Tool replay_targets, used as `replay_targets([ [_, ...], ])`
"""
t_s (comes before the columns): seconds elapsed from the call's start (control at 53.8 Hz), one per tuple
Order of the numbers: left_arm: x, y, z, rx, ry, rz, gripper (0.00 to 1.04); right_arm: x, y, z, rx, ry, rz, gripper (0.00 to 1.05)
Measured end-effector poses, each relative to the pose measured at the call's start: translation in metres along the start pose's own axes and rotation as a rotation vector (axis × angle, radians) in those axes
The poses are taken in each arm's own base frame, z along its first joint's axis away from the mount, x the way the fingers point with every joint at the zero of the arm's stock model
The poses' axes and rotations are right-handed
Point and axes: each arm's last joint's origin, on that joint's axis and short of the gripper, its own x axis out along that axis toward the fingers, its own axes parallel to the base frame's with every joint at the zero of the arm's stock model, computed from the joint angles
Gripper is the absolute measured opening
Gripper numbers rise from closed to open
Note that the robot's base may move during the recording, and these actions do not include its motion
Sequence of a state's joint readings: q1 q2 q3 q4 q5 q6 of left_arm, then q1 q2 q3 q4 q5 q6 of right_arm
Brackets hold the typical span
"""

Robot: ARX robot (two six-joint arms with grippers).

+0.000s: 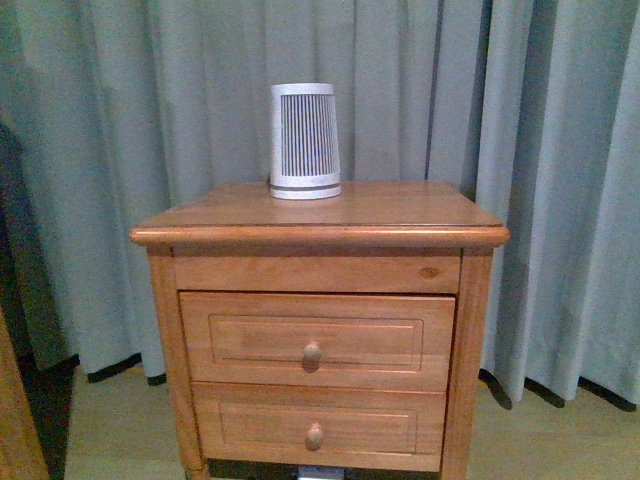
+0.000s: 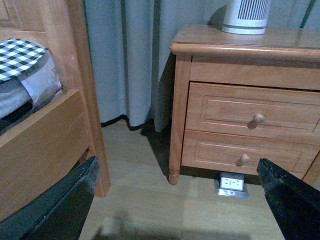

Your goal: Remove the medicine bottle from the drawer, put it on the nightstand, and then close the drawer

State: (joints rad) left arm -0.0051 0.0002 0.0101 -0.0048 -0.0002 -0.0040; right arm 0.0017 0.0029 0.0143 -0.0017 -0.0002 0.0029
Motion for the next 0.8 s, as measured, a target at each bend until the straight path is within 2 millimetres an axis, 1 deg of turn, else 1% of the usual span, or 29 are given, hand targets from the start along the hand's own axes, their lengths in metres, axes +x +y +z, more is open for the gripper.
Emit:
replay_targets([
  [0.056, 0.000, 0.000, -0.001, -0.022, 0.024, -0.019, 0.98, 0.000, 0.000, 0.000, 0.000, 0.001, 0.000, 0.98],
  [0.093, 0.001, 0.001, -0.004, -0.112, 0.135, -0.075, 0.98, 0.000, 0.000, 0.000, 0.000, 0.001, 0.000, 0.98],
  [0.149, 0.004, 0.002, -0.007, -0.193, 0.192, -0.089, 0.98, 0.000, 0.000, 0.000, 0.000, 0.001, 0.000, 0.98],
  [0.242, 0.011, 0.004, -0.005, -0.222, 0.177, -0.078, 0.98, 0.000, 0.000, 0.000, 0.000, 0.001, 0.000, 0.98],
  [0.372, 0.032, 0.005, 0.006, -0.219, 0.136, -0.093, 0.98, 0.000, 0.000, 0.000, 0.000, 0.001, 0.000, 0.98],
  [0.446, 0.056, 0.005, 0.016, -0.213, 0.104, -0.105, 0.98, 0.000, 0.000, 0.000, 0.000, 0.001, 0.000, 0.98],
  [0.465, 0.060, 0.005, 0.017, -0.210, 0.101, -0.108, 0.98, 0.000, 0.000, 0.000, 0.000, 0.001, 0.000, 0.98],
  [0.558, 0.098, 0.002, 0.024, -0.173, 0.071, -0.121, 0.98, 0.000, 0.000, 0.000, 0.000, 0.000, 0.000, 0.98],
  [0.613, 0.124, 0.000, 0.021, -0.155, 0.072, -0.130, 0.98, 0.000, 0.000, 0.000, 0.000, 0.001, 0.000, 0.98],
  [0.632, 0.129, -0.001, 0.020, -0.152, 0.074, -0.131, 0.98, 0.000, 0.000, 0.000, 0.000, 0.001, 0.000, 0.98],
  [0.799, 0.201, -0.016, -0.001, -0.120, 0.132, -0.129, 0.98, 0.000, 0.000, 0.000, 0.000, 0.001, 0.000, 0.98],
])
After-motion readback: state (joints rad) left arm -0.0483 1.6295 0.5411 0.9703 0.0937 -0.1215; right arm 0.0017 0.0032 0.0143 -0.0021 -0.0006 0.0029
